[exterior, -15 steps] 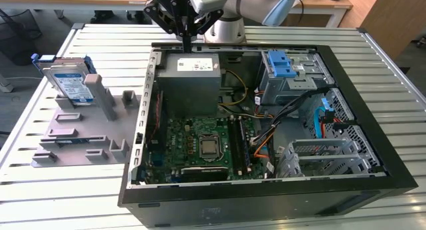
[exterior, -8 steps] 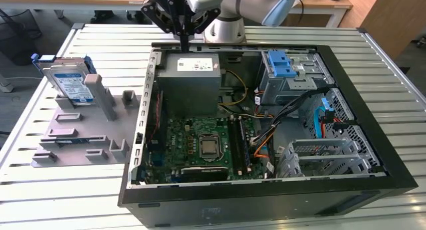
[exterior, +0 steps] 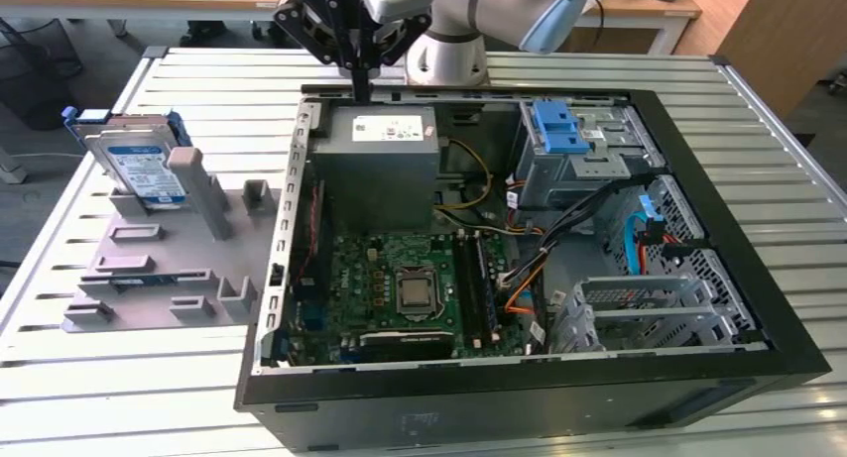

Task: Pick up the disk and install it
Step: 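Reach for the disk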

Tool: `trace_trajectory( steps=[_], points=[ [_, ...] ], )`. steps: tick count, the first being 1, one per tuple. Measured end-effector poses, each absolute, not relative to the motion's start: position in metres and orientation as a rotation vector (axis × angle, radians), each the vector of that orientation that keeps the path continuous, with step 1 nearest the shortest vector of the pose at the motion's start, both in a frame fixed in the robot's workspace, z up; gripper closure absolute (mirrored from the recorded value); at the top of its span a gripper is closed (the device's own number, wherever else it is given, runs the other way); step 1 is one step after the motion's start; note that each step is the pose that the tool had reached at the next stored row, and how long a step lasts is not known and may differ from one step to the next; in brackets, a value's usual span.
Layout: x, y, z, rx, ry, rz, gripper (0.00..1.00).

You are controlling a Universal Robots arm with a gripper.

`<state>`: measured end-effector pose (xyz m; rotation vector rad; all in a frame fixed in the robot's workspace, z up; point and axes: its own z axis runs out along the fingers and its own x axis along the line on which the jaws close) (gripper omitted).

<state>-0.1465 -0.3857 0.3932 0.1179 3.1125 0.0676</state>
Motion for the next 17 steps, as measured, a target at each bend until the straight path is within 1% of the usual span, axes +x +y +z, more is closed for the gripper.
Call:
trace_trajectory(
  steps=[17],
  points=[
    [-0.1539,-0.3819,0.3930,0.118,3.112,0.068,0.89]
  ],
)
